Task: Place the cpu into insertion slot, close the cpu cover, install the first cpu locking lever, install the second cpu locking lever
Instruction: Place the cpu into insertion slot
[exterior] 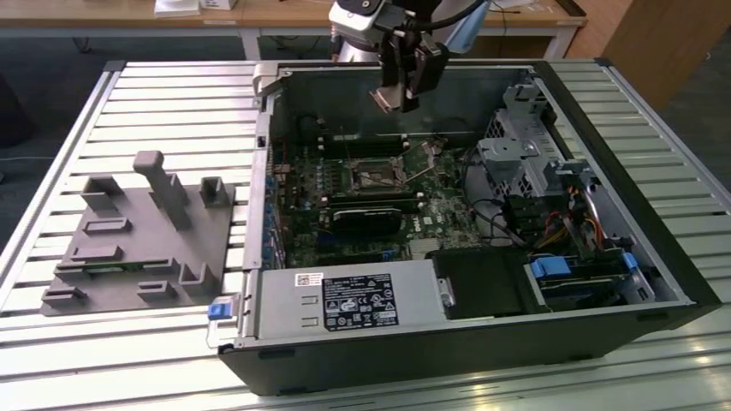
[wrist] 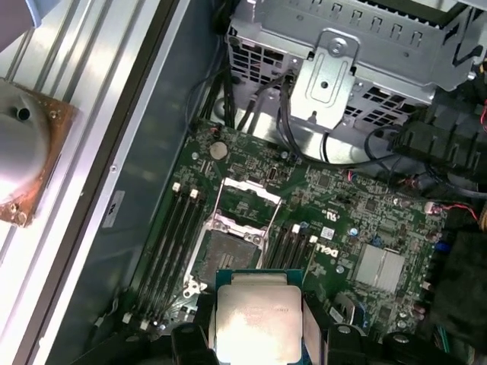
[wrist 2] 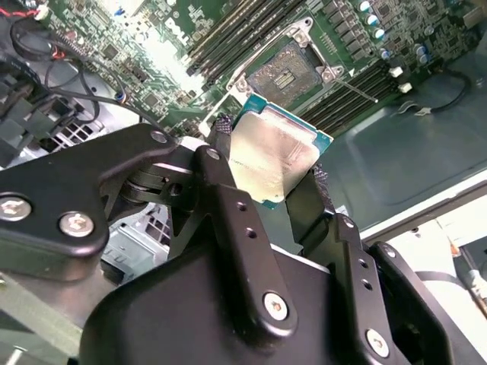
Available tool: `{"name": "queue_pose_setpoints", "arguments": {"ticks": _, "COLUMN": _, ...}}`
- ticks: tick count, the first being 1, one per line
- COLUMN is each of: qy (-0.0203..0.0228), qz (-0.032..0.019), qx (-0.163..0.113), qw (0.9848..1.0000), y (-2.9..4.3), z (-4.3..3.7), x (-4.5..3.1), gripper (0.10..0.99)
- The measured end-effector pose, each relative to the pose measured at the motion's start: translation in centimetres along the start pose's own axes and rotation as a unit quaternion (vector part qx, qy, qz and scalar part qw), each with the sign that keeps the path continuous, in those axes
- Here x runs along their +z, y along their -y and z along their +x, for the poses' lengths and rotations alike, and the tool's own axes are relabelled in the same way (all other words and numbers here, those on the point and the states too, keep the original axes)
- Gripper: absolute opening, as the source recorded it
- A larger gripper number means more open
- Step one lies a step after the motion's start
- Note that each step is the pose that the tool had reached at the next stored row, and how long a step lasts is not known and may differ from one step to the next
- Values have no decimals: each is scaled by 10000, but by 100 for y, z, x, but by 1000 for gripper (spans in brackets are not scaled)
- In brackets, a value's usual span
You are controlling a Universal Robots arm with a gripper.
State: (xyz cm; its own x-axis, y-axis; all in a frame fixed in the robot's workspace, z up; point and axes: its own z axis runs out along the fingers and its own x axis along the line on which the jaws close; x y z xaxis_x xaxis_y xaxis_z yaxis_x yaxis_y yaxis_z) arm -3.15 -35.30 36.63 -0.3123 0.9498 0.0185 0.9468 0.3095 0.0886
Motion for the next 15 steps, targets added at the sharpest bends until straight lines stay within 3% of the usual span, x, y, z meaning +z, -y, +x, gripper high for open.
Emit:
{"name": "queue_pose_setpoints", "arguments": {"ticks": 7, "qy": 27, "qz": -5, "qx": 291, "qw": 9996, "y": 6, "z": 1, "x": 18, "gripper": 541}}
{"name": "queue_pose_setpoints", "arguments": {"ticks": 15, "qy": 56, "qz": -12, "qx": 624, "qw": 9980, "y": 18, "z": 4, "x": 35, "gripper": 541}}
